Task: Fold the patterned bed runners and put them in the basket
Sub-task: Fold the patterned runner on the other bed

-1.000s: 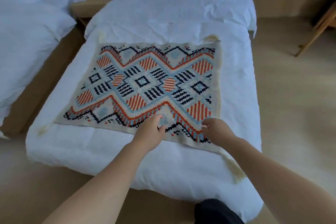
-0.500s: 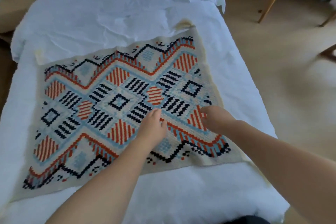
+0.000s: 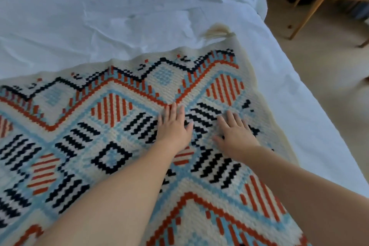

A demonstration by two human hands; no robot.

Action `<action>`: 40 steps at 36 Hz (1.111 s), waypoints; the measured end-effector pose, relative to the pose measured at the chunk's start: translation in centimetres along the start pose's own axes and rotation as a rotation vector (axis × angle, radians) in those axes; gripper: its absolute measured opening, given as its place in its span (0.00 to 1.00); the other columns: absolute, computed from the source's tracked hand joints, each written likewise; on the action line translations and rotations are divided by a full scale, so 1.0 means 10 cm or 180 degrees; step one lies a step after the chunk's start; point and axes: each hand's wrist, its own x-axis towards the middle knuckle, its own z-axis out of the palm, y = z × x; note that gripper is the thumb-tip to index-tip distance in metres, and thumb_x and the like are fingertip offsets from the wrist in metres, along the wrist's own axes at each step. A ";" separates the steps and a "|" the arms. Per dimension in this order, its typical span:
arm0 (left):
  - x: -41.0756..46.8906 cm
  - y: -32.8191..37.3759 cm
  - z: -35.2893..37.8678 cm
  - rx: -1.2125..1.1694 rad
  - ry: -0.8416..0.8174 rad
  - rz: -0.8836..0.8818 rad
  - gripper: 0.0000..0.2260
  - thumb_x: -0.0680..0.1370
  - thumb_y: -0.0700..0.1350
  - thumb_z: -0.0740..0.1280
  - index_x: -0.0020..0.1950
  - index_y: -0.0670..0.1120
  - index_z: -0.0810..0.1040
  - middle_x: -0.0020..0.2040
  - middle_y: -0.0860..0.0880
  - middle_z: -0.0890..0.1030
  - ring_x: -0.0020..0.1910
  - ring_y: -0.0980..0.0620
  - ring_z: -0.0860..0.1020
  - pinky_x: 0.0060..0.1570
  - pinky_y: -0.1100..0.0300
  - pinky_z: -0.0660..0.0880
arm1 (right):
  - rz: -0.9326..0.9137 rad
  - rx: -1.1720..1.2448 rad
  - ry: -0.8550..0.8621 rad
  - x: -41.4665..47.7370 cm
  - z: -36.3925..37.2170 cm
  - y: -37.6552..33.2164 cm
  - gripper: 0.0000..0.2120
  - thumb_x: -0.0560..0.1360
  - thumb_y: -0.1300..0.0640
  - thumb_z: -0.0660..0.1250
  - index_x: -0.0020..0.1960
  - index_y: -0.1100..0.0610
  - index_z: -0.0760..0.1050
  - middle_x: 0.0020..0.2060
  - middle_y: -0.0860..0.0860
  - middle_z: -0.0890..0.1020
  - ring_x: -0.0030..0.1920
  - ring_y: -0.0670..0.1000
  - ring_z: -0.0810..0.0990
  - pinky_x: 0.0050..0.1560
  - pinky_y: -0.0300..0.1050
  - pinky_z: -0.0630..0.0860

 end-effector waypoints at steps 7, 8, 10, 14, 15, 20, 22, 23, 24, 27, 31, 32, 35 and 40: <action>0.46 -0.12 0.48 0.0057 0.0911 0.0092 0.31 0.76 0.65 0.34 0.76 0.53 0.36 0.77 0.50 0.37 0.75 0.51 0.35 0.72 0.48 0.34 | -0.0157 -0.0372 0.0652 0.94 -0.03 0.26 0.37 0.74 0.29 0.34 0.76 0.48 0.31 0.75 0.52 0.31 0.73 0.53 0.28 0.72 0.52 0.31; 0.50 -0.13 0.54 0.0069 0.0987 0.0102 0.30 0.77 0.64 0.34 0.76 0.52 0.36 0.77 0.50 0.37 0.75 0.52 0.35 0.72 0.48 0.34 | -0.0199 -0.0376 0.0736 1.09 -0.08 0.31 0.37 0.74 0.29 0.33 0.75 0.48 0.31 0.75 0.52 0.31 0.73 0.53 0.28 0.73 0.53 0.31; 0.60 -0.14 0.60 0.0071 0.1054 0.0103 0.30 0.77 0.63 0.36 0.76 0.52 0.36 0.77 0.50 0.38 0.75 0.51 0.35 0.73 0.48 0.34 | -0.0274 -0.0330 0.0872 1.38 -0.24 0.43 0.36 0.75 0.31 0.33 0.77 0.49 0.34 0.76 0.52 0.34 0.75 0.53 0.32 0.72 0.51 0.32; 0.69 -0.11 0.66 0.0079 0.1006 0.0121 0.29 0.77 0.62 0.37 0.75 0.52 0.35 0.77 0.49 0.38 0.76 0.50 0.36 0.73 0.47 0.36 | -0.0243 -0.0517 0.0955 1.94 -0.60 0.64 0.30 0.80 0.41 0.42 0.78 0.51 0.40 0.78 0.55 0.42 0.77 0.55 0.41 0.74 0.52 0.40; 0.69 -0.10 0.67 0.0076 0.0985 0.0130 0.29 0.78 0.62 0.37 0.75 0.52 0.35 0.77 0.49 0.38 0.76 0.49 0.36 0.73 0.46 0.36 | -0.0182 -0.0509 0.0947 2.06 -0.69 0.67 0.29 0.81 0.44 0.46 0.78 0.51 0.42 0.78 0.55 0.44 0.77 0.56 0.43 0.74 0.53 0.43; 0.70 -0.14 0.68 0.0054 0.0896 0.0145 0.30 0.78 0.60 0.41 0.77 0.49 0.42 0.78 0.46 0.42 0.76 0.48 0.38 0.73 0.44 0.40 | -0.0230 -0.0471 0.1153 2.45 -1.15 0.64 0.33 0.74 0.59 0.63 0.76 0.54 0.53 0.74 0.56 0.59 0.74 0.58 0.55 0.73 0.54 0.54; 0.72 -0.14 0.69 0.0013 0.0893 0.0186 0.30 0.78 0.60 0.44 0.77 0.47 0.45 0.78 0.45 0.46 0.77 0.47 0.42 0.73 0.43 0.43 | -0.0248 -0.0535 0.1164 2.56 -1.31 0.65 0.32 0.73 0.60 0.65 0.74 0.56 0.57 0.71 0.57 0.64 0.72 0.59 0.60 0.71 0.56 0.59; 0.73 -0.14 0.70 0.0001 0.0899 0.0206 0.30 0.78 0.59 0.45 0.77 0.47 0.47 0.78 0.45 0.47 0.77 0.46 0.43 0.73 0.43 0.44 | -0.0202 -0.0587 0.1136 2.60 -1.38 0.66 0.30 0.74 0.60 0.65 0.73 0.56 0.58 0.69 0.58 0.67 0.70 0.60 0.64 0.67 0.57 0.64; 0.74 -0.14 0.71 0.0002 0.0907 0.0228 0.30 0.78 0.59 0.46 0.77 0.47 0.48 0.78 0.44 0.49 0.77 0.45 0.44 0.72 0.42 0.45 | -0.0122 -0.0642 0.1106 2.64 -1.44 0.66 0.27 0.74 0.60 0.65 0.71 0.57 0.60 0.65 0.59 0.70 0.66 0.61 0.68 0.61 0.58 0.69; 0.78 -0.16 0.73 0.0069 0.0930 0.0268 0.31 0.78 0.59 0.49 0.77 0.45 0.50 0.78 0.43 0.50 0.77 0.44 0.46 0.71 0.41 0.46 | 0.0048 -0.0922 0.1026 2.74 -1.56 0.66 0.20 0.71 0.64 0.65 0.62 0.60 0.67 0.52 0.59 0.75 0.55 0.61 0.73 0.42 0.52 0.73; 0.81 -0.20 0.75 0.0131 0.0922 0.0271 0.31 0.78 0.59 0.50 0.77 0.45 0.49 0.78 0.44 0.49 0.77 0.44 0.46 0.71 0.41 0.47 | 0.0120 -0.1131 0.1158 2.77 -1.67 0.64 0.02 0.73 0.62 0.65 0.42 0.60 0.75 0.34 0.55 0.75 0.35 0.55 0.73 0.28 0.41 0.66; 0.81 -0.20 0.76 0.0136 0.0914 0.0256 0.31 0.78 0.59 0.49 0.77 0.46 0.49 0.78 0.44 0.49 0.77 0.45 0.45 0.71 0.41 0.46 | 0.0114 -0.1181 0.1126 2.77 -1.69 0.63 0.06 0.73 0.61 0.65 0.38 0.60 0.74 0.32 0.55 0.75 0.31 0.54 0.73 0.25 0.39 0.64; 0.77 -0.16 0.76 0.0130 0.0877 0.0228 0.31 0.78 0.60 0.47 0.77 0.48 0.46 0.79 0.45 0.46 0.77 0.46 0.43 0.72 0.42 0.43 | -0.0002 -0.1231 0.0962 2.66 -1.72 0.62 0.08 0.71 0.62 0.66 0.34 0.60 0.73 0.31 0.55 0.75 0.28 0.53 0.74 0.23 0.38 0.66; 0.80 -0.23 0.69 0.0166 0.0901 0.0143 0.30 0.78 0.62 0.41 0.77 0.50 0.41 0.78 0.47 0.39 0.76 0.48 0.37 0.72 0.44 0.38 | -0.0219 -0.1291 0.1066 2.41 -1.77 0.49 0.03 0.70 0.62 0.64 0.38 0.56 0.71 0.31 0.52 0.75 0.29 0.51 0.74 0.24 0.39 0.65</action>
